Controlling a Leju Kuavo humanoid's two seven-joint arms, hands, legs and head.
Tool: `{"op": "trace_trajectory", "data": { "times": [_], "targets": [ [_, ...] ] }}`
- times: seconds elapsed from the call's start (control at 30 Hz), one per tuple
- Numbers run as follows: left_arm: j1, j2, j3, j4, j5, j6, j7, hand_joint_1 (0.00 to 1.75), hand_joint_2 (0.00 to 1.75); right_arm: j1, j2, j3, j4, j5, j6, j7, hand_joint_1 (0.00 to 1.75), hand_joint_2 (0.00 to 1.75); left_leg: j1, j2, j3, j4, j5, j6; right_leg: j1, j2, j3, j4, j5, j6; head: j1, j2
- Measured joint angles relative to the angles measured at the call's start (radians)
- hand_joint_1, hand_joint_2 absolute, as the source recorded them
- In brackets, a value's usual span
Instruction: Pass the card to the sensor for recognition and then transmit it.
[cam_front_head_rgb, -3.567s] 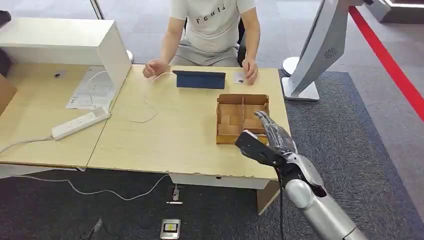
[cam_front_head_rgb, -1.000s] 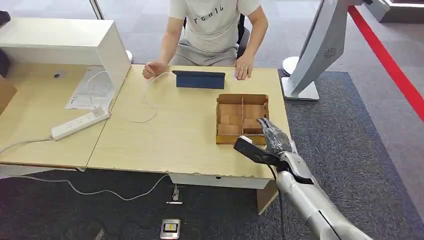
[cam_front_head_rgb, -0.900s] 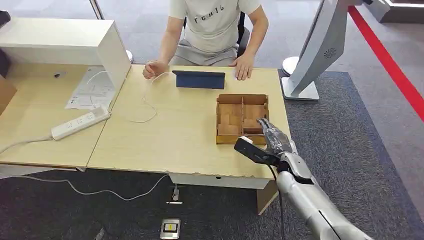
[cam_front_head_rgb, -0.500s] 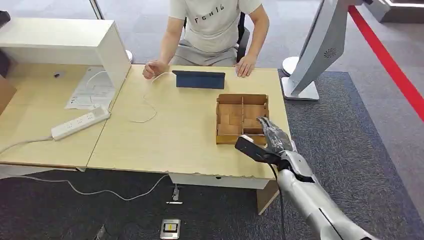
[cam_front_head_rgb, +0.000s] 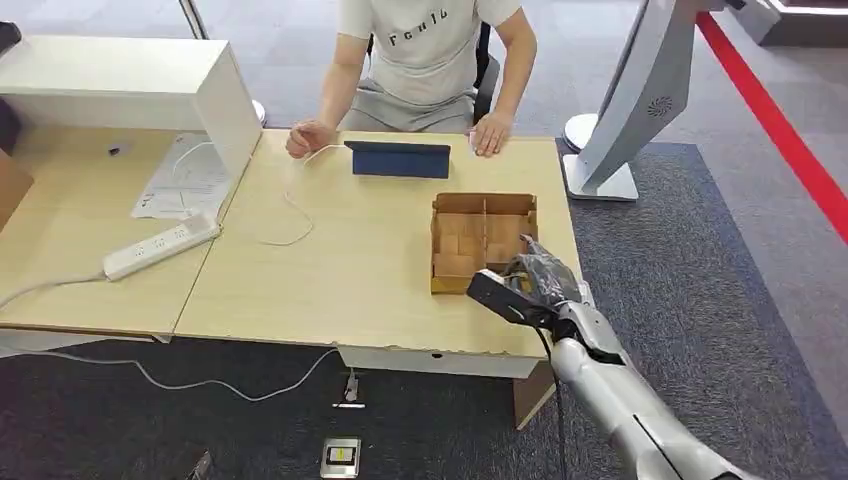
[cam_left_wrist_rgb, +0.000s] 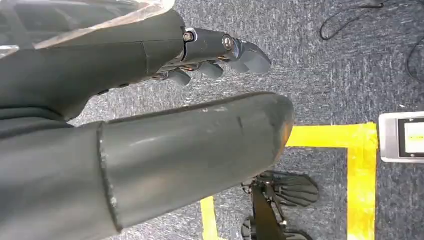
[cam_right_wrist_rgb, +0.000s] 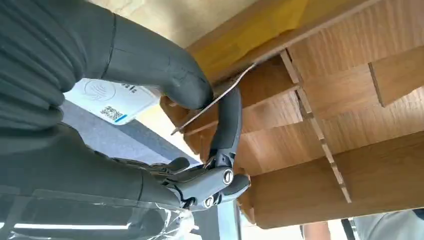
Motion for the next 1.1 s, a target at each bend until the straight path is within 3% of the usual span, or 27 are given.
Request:
{"op": "trace_trajectory", "data": {
  "times": [0.73,1.1],
  "targets": [
    [-0.001,-0.003,-0.001,0.000,0.014,0.004,-0.010,0.00,0.00,0.042,0.008,0.005,-0.004,-0.018,-0.006,-0.006,1.75,1.75,0.000,0.000,0.000,0.000,0.000,0.000,0.000,0.000,0.000,0.000,0.000,0.000,0.000,0.000],
    [-0.002,-0.006,-0.001,0.000,0.009,-0.011,-0.035,0.00,0.00,0.042,0.011,0.005,-0.032,0.005,-0.047,-0.024,1.75,1.75,0.000,0.000,0.000,0.000,0.000,0.000,0.000,0.000,0.000,0.000,0.000,0.000,0.000,0.000]
  ]
}}
